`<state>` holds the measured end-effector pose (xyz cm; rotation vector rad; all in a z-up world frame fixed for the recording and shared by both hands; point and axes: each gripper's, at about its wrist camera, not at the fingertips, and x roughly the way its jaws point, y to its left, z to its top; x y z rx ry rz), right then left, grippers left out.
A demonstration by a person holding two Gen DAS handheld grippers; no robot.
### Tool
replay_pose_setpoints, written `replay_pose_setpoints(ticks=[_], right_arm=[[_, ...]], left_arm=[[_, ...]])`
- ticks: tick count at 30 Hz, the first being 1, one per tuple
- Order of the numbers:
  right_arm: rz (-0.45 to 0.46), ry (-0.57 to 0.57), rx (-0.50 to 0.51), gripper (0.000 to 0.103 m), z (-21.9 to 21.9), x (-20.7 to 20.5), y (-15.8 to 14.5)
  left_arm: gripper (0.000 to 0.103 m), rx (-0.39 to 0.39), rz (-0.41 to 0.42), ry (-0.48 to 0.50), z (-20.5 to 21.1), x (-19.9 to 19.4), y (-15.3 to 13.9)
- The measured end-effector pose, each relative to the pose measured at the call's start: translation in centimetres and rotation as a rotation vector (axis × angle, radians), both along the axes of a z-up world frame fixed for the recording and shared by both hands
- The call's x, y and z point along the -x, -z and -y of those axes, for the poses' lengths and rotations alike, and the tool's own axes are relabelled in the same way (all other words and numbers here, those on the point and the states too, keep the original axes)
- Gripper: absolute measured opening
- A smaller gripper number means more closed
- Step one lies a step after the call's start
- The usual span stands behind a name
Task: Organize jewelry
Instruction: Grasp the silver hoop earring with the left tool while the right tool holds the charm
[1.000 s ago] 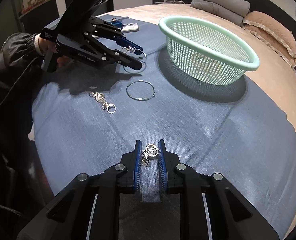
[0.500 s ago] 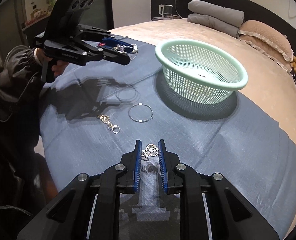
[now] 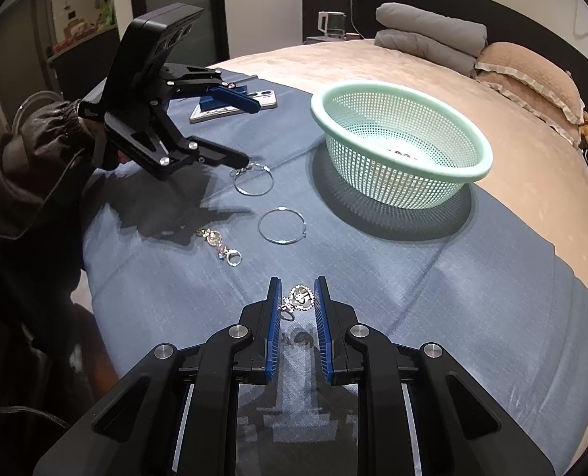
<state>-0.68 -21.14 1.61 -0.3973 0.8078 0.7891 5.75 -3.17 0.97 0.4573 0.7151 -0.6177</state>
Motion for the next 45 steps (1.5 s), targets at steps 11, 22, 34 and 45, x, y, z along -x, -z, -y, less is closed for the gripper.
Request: replay_pose_setpoints(ticks=[11, 22, 34, 45], right_arm=[[-0.013, 0.006, 0.004, 0.016, 0.2, -0.3, 0.1], [-0.022, -0.007, -0.001, 0.016, 0.1, -0.3, 0.0], [-0.039, 0.012, 0.018, 0.017, 0.1, -0.9, 0.9], [-0.056, 0.026, 0.078, 0.04, 0.5, -1.2, 2.3]], left_arm=[[0.067, -0.092, -0.063, 0.05, 1.2, -0.9, 2.8], [0.006, -0.124, -0.088, 0.06, 1.8, -0.3, 3.3], [0.059, -0.103, -0.012, 0.03, 0.3, 0.2, 1.5], [0.06, -0.126, -0.045, 0.039, 0.0, -0.4, 2.3]])
